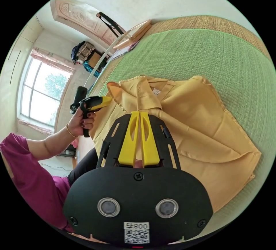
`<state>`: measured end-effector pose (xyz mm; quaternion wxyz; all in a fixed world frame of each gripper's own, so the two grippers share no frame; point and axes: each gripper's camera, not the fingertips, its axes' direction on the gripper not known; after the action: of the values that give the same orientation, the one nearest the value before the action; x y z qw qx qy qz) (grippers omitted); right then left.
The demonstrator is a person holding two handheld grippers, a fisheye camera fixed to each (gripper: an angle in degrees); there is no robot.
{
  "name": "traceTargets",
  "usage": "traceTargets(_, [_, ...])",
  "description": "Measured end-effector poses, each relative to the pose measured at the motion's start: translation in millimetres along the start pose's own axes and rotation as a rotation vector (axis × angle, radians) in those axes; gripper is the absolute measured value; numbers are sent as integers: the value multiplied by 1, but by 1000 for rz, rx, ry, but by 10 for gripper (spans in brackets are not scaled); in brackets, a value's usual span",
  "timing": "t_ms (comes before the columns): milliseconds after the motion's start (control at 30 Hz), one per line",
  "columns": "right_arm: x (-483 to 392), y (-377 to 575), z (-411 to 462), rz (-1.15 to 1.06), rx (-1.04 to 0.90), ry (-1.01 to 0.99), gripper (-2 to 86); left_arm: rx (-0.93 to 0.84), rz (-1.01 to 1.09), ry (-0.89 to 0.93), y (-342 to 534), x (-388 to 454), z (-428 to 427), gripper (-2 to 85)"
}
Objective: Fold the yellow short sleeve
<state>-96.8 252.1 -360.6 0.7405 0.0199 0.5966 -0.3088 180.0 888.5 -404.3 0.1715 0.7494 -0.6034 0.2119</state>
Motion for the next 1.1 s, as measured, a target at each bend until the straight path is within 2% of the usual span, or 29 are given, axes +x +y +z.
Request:
traceTargets(200, [13, -30, -58, 36, 153, 50, 1, -11, -53, -46, 19, -15, -14, 16])
traceTargets(367, [20, 2, -98, 55, 191, 36, 1, 32, -90, -119, 23, -22, -28, 47])
traceTargets(533, [28, 59, -117, 97, 151, 30, 1, 23, -80, -160, 19, -25, -29, 56])
traceTargets(733, [13, 84, -101, 66, 20, 17, 1, 43, -85, -178, 11, -31, -34, 17])
traceTargets(1000, [2, 74, -83, 43, 3, 61, 1, 83, -44, -53, 5, -22, -51, 5])
traceTargets(1100, [-3, 67, -84, 30, 14, 145, 1, 117, -37, 7, -1, -21, -60, 4])
